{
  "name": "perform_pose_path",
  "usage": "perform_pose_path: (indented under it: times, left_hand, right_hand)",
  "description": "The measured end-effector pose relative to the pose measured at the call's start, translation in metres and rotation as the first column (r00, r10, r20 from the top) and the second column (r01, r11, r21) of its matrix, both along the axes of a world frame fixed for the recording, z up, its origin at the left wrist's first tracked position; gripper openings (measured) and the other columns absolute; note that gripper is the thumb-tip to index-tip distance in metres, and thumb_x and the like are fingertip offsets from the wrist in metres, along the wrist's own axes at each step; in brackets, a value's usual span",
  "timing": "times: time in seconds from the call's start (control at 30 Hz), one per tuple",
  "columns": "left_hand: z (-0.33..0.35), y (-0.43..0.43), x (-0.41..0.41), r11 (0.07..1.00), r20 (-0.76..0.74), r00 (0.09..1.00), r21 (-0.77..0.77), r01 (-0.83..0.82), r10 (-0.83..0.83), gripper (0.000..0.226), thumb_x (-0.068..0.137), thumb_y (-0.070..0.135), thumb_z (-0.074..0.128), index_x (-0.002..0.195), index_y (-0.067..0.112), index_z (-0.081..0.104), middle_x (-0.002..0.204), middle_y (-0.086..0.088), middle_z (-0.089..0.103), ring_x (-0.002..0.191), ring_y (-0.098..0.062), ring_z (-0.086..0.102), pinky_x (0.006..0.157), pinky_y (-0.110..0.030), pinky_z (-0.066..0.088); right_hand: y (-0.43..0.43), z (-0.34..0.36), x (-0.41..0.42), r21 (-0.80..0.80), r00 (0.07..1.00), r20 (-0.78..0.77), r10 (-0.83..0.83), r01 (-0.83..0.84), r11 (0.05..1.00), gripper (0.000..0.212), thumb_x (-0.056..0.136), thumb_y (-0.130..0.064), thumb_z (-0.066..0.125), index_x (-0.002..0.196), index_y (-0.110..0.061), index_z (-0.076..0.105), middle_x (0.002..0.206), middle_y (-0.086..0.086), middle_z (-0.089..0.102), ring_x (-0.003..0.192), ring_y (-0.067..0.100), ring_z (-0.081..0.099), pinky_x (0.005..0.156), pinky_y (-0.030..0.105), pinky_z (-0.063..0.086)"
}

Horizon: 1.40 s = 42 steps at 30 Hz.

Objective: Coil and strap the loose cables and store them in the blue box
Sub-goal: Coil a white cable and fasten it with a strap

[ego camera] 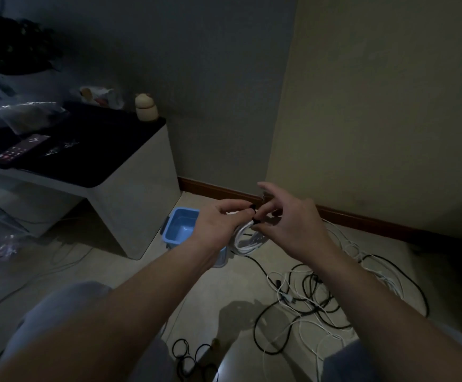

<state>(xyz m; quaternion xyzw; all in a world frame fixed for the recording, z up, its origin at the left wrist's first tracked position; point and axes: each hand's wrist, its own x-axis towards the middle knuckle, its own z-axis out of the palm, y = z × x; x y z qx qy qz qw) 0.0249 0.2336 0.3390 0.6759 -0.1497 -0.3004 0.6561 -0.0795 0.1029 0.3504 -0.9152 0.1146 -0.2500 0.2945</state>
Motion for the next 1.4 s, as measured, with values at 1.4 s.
perform_pose_path:
  times: [1.4]
  left_hand:
    - [-0.011, 0.032, 0.064, 0.991, 0.188, 0.981, 0.128, 0.034, -0.058, 0.009, 0.093, 0.021, 0.066, 0.087, 0.022, 0.073, 0.085, 0.004, 0.071, 0.082, -0.017, 0.067, 0.076, -0.037, 0.057]
  right_hand:
    - [0.001, -0.03, 0.067, 0.577, 0.95, -0.167, 0.265, -0.123, 0.807, 0.017, 0.074, -0.034, 0.087, 0.083, -0.025, 0.076, 0.074, 0.0, 0.072, 0.066, 0.011, 0.067, 0.058, 0.036, 0.058]
